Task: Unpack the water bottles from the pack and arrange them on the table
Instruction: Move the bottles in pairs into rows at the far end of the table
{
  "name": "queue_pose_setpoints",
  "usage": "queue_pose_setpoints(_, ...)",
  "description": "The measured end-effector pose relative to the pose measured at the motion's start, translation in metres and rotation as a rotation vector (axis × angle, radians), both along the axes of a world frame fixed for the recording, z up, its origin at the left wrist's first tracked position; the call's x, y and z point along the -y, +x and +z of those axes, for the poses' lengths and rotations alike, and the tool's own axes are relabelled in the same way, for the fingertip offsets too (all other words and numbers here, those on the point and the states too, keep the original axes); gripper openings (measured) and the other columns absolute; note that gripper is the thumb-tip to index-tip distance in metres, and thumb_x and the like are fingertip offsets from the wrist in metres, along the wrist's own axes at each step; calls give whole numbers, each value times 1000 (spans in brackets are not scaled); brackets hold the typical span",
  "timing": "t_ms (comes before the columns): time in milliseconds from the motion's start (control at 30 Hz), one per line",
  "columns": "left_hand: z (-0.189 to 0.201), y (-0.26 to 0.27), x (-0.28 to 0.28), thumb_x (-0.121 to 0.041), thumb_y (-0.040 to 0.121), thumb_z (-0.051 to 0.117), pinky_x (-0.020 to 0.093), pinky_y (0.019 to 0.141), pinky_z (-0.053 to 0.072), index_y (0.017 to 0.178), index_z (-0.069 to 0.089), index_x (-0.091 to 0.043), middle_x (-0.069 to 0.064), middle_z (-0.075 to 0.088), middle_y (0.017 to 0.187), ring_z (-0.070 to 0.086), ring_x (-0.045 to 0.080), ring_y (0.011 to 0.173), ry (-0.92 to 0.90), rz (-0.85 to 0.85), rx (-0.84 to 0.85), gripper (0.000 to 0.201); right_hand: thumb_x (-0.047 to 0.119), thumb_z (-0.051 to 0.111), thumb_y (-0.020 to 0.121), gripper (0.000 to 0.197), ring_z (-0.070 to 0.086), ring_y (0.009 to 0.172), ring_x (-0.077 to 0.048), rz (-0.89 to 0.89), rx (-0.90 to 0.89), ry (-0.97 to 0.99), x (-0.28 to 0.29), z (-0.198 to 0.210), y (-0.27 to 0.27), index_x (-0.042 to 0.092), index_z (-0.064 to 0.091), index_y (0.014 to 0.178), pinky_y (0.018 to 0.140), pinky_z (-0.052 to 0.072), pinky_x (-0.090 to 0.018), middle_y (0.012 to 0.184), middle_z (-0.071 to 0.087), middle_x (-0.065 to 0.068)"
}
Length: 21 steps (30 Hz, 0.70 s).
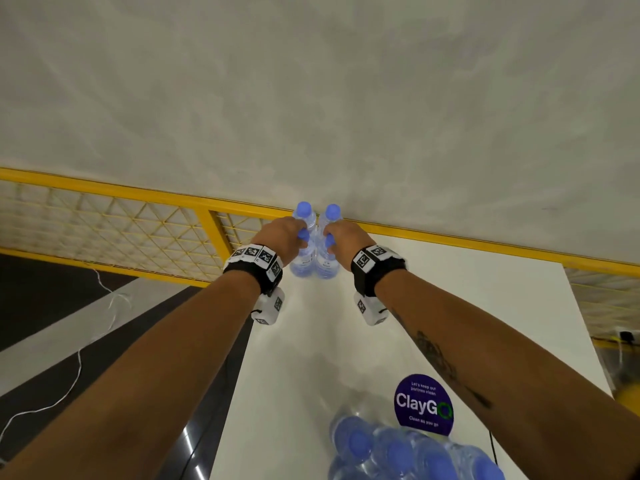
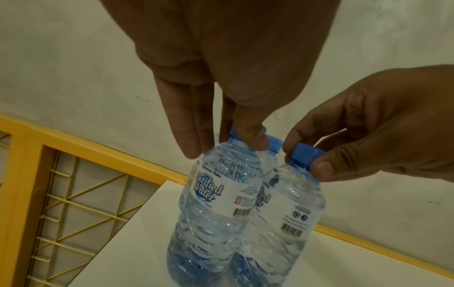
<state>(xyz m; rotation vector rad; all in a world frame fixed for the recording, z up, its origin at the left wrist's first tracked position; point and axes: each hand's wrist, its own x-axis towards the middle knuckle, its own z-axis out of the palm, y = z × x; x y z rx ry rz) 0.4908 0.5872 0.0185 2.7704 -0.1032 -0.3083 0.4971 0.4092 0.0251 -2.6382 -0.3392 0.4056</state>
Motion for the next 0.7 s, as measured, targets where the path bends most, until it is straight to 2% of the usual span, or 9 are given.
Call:
queue_pose_setpoints(100,-6,4,1,-18,95,62,34,89,48,119,64,-18,3,65,123,61,25,102,-14,8,29,24,13,59,90,31,60,106,-28,30,80,-81,-2,-3,3,12,59,121,89,50,-35,120,61,-11)
queue_pose_setpoints(167,-10,7,0,-18,96,59,29,82,42,117,63,-20,2,65,119,56,19,91,-19,4,47,21,14,57,90,31,57,110,-29,50,131,-124,-2,-4,2,12,59,121,88,48,-35,122,58,-11)
queue_pose_setpoints(300,-14,11,-2,-20,95,59,28,79,40,113,61,-21,-1,64,112,55,18,87,5,-10,70,18,13,57,90,29,59,106,-29,47,160,-121,-5,-7,3,10,60,119,84,48,-33,118,60,-10)
queue_pose_setpoints(400,-13,13,-3,-18,94,58,28,78,41,107,60,-22,-2,63,107,58,20,91,10,-27,69,14,13,58,90,19,62,89,-27,22,144,-96,-6,-8,6,8,62,108,71,47,-27,99,63,-8)
queue_pose_setpoints(533,-13,15,-5,-14,92,61,32,81,47,113,61,-20,2,64,112,62,27,99,51,-74,81,22,9,66,85,21,63,91,-27,-11,153,-59,-12,-9,7,8,62,105,78,52,-33,104,64,-10)
queue_pose_setpoints(700,-16,13,-7,-13,92,61,31,84,46,124,60,-19,3,63,117,62,27,104,54,-70,104,32,10,66,85,19,64,90,-27,-18,161,-50,-15,-15,9,8,62,104,82,55,-37,104,64,-10)
